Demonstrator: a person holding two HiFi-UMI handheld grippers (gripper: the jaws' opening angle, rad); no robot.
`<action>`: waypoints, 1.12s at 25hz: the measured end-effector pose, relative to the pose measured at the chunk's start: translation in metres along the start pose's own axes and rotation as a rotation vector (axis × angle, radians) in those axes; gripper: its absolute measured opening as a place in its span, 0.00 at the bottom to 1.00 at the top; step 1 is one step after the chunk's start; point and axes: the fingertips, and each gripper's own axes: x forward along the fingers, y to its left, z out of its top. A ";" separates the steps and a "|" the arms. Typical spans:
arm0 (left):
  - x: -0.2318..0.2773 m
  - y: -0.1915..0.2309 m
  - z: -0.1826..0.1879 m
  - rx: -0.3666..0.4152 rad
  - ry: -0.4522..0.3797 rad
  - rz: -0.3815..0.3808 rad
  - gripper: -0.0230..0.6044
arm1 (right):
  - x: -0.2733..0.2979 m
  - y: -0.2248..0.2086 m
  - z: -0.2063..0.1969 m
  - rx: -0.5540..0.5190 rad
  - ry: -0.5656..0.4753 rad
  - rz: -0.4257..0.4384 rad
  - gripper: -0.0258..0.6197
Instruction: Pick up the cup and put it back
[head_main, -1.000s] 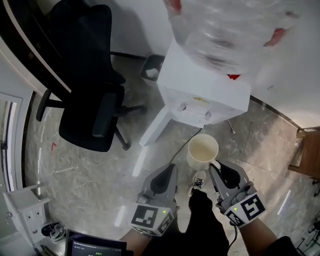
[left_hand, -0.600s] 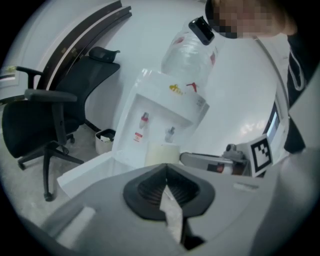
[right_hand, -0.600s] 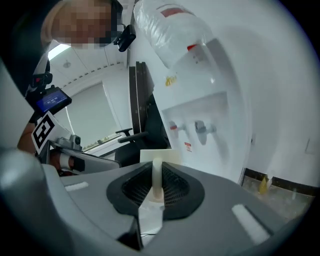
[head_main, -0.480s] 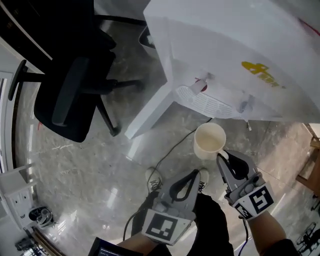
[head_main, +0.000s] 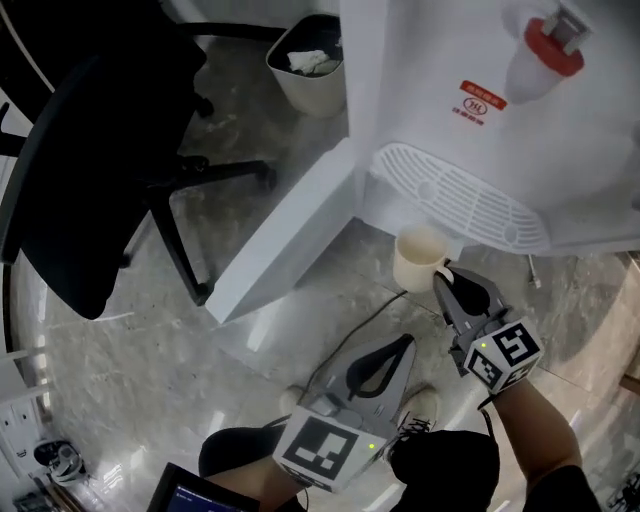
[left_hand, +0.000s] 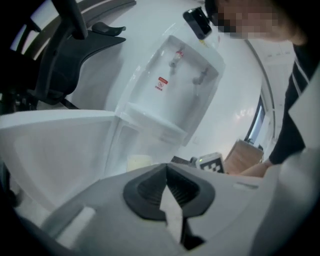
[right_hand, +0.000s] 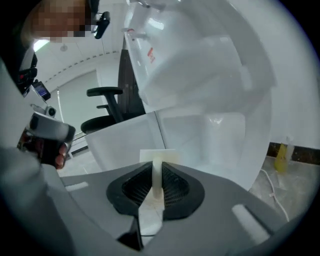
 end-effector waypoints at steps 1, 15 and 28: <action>0.005 0.008 0.004 0.010 -0.012 -0.011 0.04 | 0.014 -0.014 -0.007 0.004 -0.008 -0.022 0.11; 0.041 0.058 0.025 0.159 -0.059 -0.031 0.04 | 0.123 -0.160 -0.060 0.011 0.007 -0.330 0.11; 0.045 0.048 0.018 0.172 -0.038 -0.078 0.04 | 0.133 -0.161 -0.071 -0.109 0.027 -0.369 0.12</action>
